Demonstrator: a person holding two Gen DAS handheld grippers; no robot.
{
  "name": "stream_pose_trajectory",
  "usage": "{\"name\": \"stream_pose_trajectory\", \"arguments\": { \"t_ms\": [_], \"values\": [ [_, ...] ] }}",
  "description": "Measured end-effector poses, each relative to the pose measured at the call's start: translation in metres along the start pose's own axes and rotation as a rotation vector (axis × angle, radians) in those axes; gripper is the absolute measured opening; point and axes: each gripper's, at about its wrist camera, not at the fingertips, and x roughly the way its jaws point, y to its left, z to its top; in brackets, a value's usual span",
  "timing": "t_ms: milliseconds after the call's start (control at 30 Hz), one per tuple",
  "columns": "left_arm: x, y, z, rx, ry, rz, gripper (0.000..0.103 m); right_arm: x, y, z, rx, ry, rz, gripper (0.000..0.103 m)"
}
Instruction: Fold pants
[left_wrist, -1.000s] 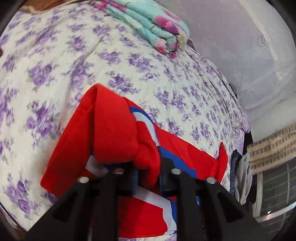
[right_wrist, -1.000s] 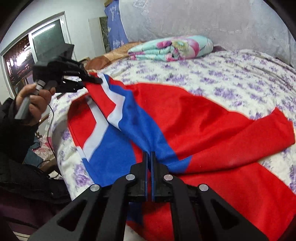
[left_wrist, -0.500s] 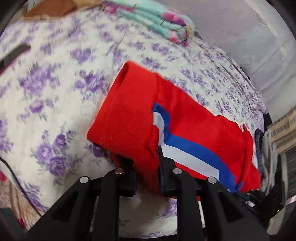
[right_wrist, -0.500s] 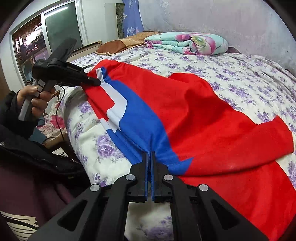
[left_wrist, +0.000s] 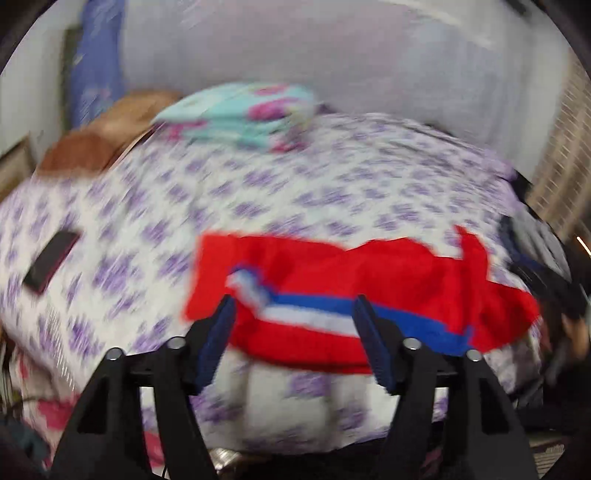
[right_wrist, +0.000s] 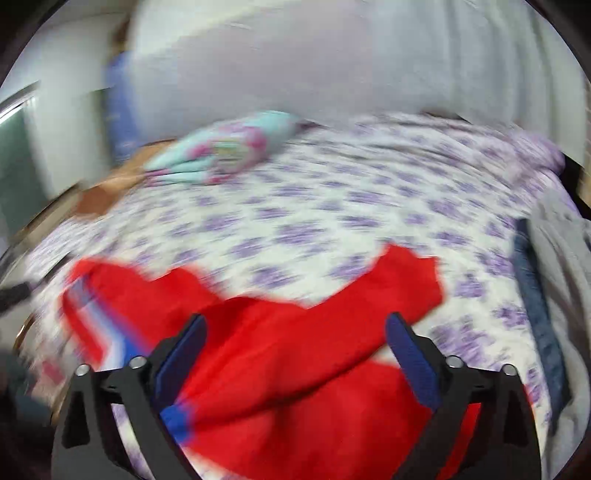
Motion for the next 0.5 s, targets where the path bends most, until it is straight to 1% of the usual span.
{"name": "stream_pose_trajectory", "arguments": {
  "t_ms": [33, 67, 100, 133, 167, 200, 233, 267, 300, 333, 367, 400, 433, 467, 500],
  "values": [
    [0.009, -0.013, 0.0, 0.041, -0.001, -0.009, 0.072, 0.023, -0.006, 0.009, 0.019, 0.051, -0.1, 0.099],
    [0.023, -0.02, 0.0, 0.06, 0.018, -0.006, 0.072, 0.049, -0.011, 0.013, 0.03, 0.109, -0.172, 0.099],
    [0.039, -0.026, -0.002, 0.071, 0.046, -0.009, 0.072, 0.07, -0.015, 0.013, 0.041, 0.15, -0.209, 0.099],
    [0.066, -0.031, -0.005, 0.08, 0.094, -0.013, 0.072, 0.087, -0.019, 0.009, 0.041, 0.195, -0.231, 0.089],
    [0.082, -0.033, -0.008, 0.081, 0.129, -0.008, 0.071, 0.104, -0.025, 0.002, 0.046, 0.249, -0.236, 0.065],
    [0.1, -0.032, -0.013, 0.076, 0.169, -0.011, 0.07, 0.106, -0.036, -0.006, 0.093, 0.244, -0.202, 0.033],
    [0.11, -0.031, -0.016, 0.069, 0.193, -0.009, 0.069, 0.09, -0.045, -0.008, 0.137, 0.182, -0.173, 0.011],
    [0.118, -0.027, -0.021, 0.049, 0.21, -0.011, 0.069, 0.069, -0.052, -0.009, 0.174, 0.131, -0.146, 0.011],
    [0.118, -0.025, -0.023, 0.044, 0.201, -0.024, 0.069, 0.033, -0.062, -0.012, 0.201, 0.034, -0.118, 0.011],
    [0.116, -0.024, -0.024, 0.05, 0.19, -0.041, 0.069, 0.01, -0.065, -0.018, 0.198, -0.023, -0.106, 0.012],
    [0.115, -0.026, -0.025, 0.06, 0.189, -0.061, 0.069, -0.018, -0.067, -0.03, 0.185, -0.089, -0.109, 0.013],
    [0.115, -0.026, -0.026, 0.067, 0.188, -0.069, 0.069, -0.033, -0.069, -0.041, 0.183, -0.122, -0.125, 0.018],
    [0.114, -0.026, -0.026, 0.075, 0.187, -0.068, 0.069, -0.047, -0.07, -0.063, 0.198, -0.163, -0.169, 0.028],
    [0.116, -0.027, -0.028, 0.082, 0.188, -0.067, 0.069, -0.049, -0.073, -0.086, 0.234, -0.162, -0.21, 0.035],
    [0.116, -0.027, -0.029, 0.086, 0.186, -0.069, 0.069, -0.045, -0.079, -0.1, 0.272, -0.138, -0.224, 0.048]
  ]
}}
